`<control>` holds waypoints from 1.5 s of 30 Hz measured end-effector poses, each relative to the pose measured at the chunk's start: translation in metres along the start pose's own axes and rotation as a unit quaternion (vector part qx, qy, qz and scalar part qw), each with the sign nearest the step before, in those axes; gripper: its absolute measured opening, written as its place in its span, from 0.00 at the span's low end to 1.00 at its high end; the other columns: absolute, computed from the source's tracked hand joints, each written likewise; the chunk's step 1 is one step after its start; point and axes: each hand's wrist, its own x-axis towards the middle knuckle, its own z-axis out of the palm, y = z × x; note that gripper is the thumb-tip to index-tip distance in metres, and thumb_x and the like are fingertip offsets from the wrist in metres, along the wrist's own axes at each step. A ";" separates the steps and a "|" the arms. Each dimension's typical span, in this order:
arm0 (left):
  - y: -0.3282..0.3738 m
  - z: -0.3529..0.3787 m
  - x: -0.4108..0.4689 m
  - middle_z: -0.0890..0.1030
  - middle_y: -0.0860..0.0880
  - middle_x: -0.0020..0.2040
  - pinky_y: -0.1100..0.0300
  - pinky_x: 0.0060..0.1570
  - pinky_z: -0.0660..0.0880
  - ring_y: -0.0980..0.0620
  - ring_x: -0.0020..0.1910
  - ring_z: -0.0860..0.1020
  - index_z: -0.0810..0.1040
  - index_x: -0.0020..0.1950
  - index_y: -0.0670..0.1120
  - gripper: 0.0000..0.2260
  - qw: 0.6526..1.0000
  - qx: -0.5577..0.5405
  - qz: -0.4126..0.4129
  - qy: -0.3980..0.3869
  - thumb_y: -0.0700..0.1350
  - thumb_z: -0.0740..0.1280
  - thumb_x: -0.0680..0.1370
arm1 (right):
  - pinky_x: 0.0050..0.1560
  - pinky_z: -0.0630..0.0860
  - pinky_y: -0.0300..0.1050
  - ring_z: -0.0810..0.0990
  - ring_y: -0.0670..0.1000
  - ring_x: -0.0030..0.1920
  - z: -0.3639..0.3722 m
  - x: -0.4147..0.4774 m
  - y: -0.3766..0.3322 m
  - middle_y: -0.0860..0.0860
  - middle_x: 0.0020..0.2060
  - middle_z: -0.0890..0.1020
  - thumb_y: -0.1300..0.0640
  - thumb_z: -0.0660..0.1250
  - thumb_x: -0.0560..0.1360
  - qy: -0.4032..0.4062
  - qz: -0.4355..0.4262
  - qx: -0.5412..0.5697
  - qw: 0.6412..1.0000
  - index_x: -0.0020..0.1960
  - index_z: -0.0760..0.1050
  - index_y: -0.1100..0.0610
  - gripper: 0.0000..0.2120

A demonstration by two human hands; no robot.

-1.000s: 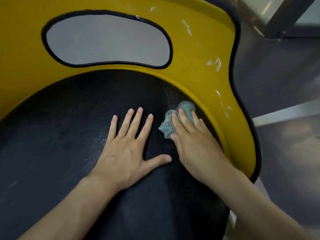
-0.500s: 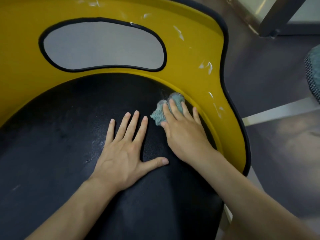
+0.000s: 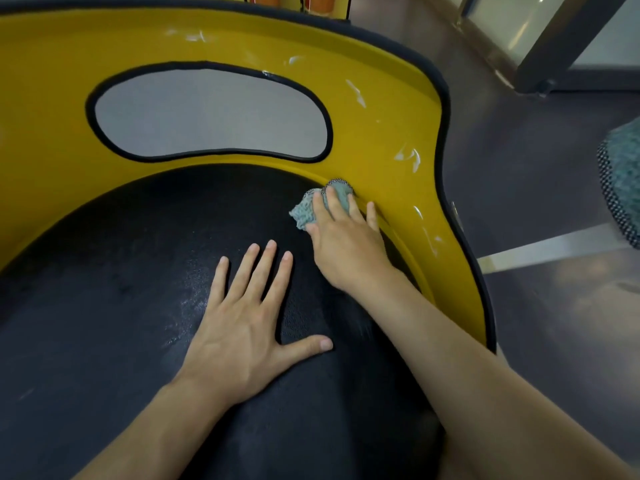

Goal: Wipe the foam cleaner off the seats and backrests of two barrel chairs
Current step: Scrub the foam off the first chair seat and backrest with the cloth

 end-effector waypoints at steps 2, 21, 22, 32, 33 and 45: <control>0.000 -0.001 0.000 0.42 0.48 0.84 0.42 0.79 0.39 0.51 0.82 0.37 0.44 0.84 0.50 0.51 1.000 0.000 0.000 0.000 0.83 0.45 0.71 | 0.78 0.43 0.64 0.44 0.57 0.81 0.002 -0.027 0.002 0.51 0.82 0.45 0.46 0.45 0.86 -0.001 -0.016 0.003 1.000 0.82 0.42 0.52 0.28; 0.000 0.000 0.000 0.42 0.49 0.84 0.42 0.79 0.38 0.51 0.82 0.37 0.43 0.84 0.51 0.51 1.000 0.006 0.003 0.001 0.83 0.44 0.71 | 0.78 0.41 0.65 0.45 0.57 0.81 0.003 -0.006 -0.005 0.51 0.82 0.47 0.46 0.45 0.86 0.023 0.000 0.007 1.000 0.83 0.43 0.52 0.28; 0.000 0.001 0.000 0.42 0.49 0.84 0.42 0.79 0.38 0.50 0.82 0.37 0.43 0.84 0.51 0.51 1.000 0.005 0.003 0.001 0.83 0.44 0.71 | 0.78 0.42 0.64 0.44 0.57 0.81 0.002 -0.024 -0.004 0.50 0.82 0.46 0.46 0.46 0.86 0.022 -0.013 0.010 1.000 0.83 0.43 0.52 0.28; 0.002 -0.003 0.001 0.46 0.47 0.84 0.41 0.78 0.40 0.49 0.83 0.41 0.48 0.84 0.49 0.51 1.000 -0.002 -0.004 -0.017 0.82 0.46 0.72 | 0.78 0.39 0.63 0.40 0.54 0.81 -0.001 -0.048 0.002 0.48 0.82 0.43 0.47 0.45 0.86 -0.016 -0.043 -0.007 0.999 0.82 0.39 0.50 0.28; 0.002 -0.004 0.001 0.45 0.48 0.84 0.41 0.79 0.40 0.49 0.82 0.40 0.47 0.84 0.49 0.51 1.000 0.000 -0.004 -0.012 0.82 0.45 0.72 | 0.78 0.41 0.64 0.41 0.55 0.81 -0.004 -0.026 -0.002 0.49 0.82 0.44 0.47 0.46 0.86 -0.013 -0.038 -0.015 0.999 0.82 0.40 0.50 0.28; -0.001 0.000 0.002 0.45 0.49 0.84 0.42 0.78 0.41 0.50 0.82 0.39 0.48 0.84 0.48 0.52 1.000 -0.008 -0.003 -0.010 0.83 0.47 0.71 | 0.74 0.56 0.63 0.61 0.57 0.78 0.015 -0.112 0.006 0.51 0.79 0.56 0.46 0.56 0.80 -0.021 -0.053 -0.058 0.997 0.80 0.54 0.53 0.30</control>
